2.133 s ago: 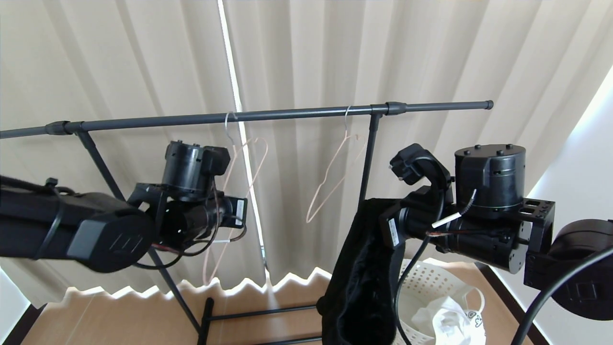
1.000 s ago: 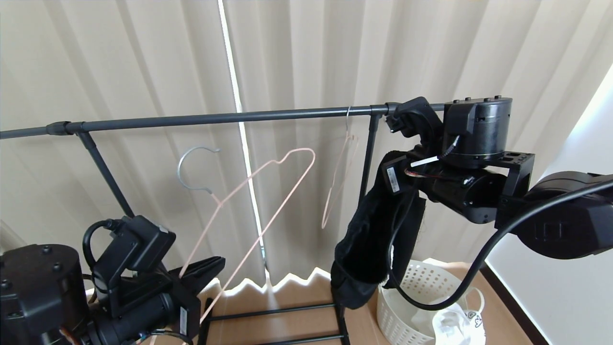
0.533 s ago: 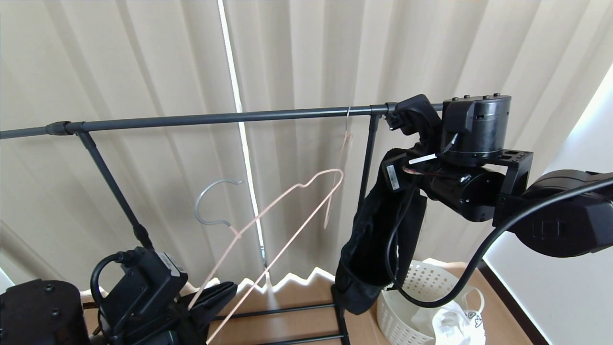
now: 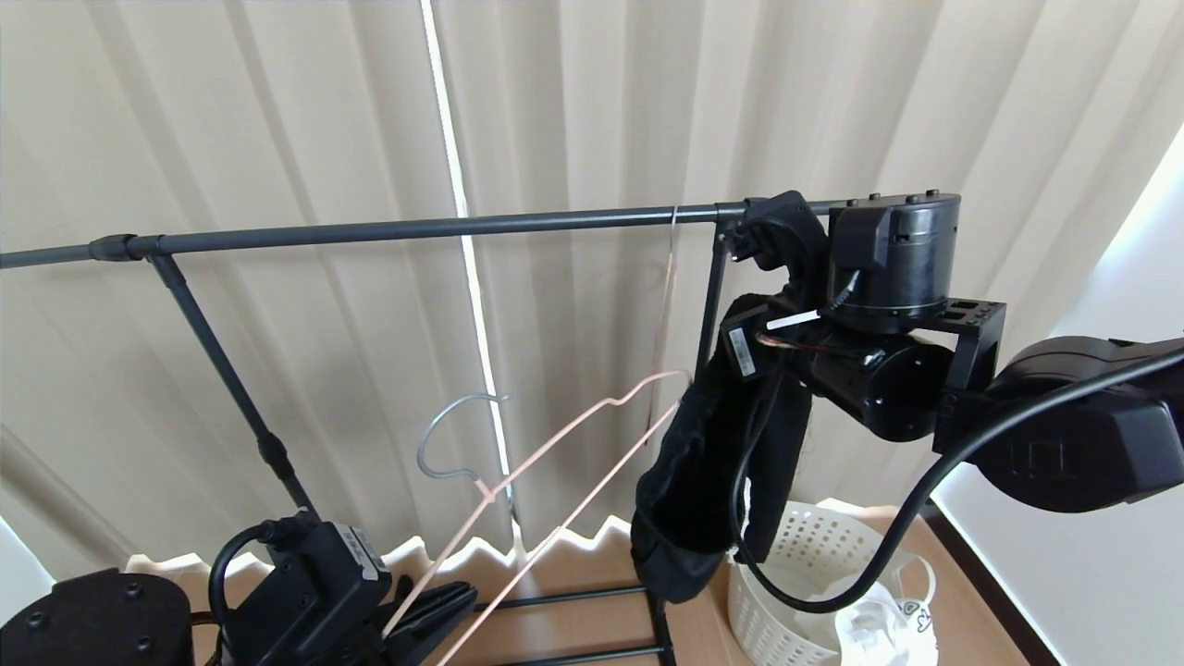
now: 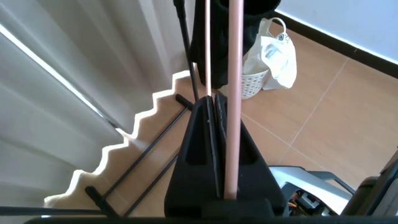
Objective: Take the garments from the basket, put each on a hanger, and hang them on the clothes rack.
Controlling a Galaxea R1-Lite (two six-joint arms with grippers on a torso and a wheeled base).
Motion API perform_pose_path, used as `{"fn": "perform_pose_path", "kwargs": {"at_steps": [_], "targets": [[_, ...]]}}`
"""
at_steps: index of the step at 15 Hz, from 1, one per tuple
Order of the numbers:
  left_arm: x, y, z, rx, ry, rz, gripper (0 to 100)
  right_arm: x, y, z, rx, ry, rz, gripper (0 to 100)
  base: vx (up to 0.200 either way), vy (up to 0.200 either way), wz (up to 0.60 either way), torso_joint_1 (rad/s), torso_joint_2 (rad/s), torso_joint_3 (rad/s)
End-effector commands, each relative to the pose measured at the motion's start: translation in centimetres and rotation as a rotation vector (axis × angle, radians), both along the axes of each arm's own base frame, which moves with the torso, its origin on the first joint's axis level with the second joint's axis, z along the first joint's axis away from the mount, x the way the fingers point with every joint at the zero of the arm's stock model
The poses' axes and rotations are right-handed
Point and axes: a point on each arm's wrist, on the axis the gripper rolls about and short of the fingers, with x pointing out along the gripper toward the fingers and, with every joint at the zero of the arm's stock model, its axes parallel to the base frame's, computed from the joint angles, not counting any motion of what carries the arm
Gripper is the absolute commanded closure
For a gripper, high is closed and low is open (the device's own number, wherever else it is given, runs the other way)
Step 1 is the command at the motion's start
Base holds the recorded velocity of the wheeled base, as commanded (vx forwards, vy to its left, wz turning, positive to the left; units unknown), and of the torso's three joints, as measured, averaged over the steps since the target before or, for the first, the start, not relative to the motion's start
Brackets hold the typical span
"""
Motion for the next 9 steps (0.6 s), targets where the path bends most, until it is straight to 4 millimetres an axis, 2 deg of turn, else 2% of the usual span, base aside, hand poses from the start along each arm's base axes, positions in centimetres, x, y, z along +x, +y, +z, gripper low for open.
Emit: {"fn": "perform_pose_path", "kwargs": {"at_steps": [1, 9], "targets": [[0.03, -0.2, -0.2, 0.003, 0.003, -0.007, 100, -0.07, 0.37, -0.3, -0.005, 0.007, 0.009, 100, 0.0, 0.0, 0.0, 0.0, 0.0, 0.0], [-0.09, -0.28, -0.03, -0.015, -0.016, -0.014, 100, 0.66, 0.58, -0.29, 0.005, -0.034, -0.028, 100, 0.0, 0.0, 0.0, 0.0, 0.0, 0.0]]}}
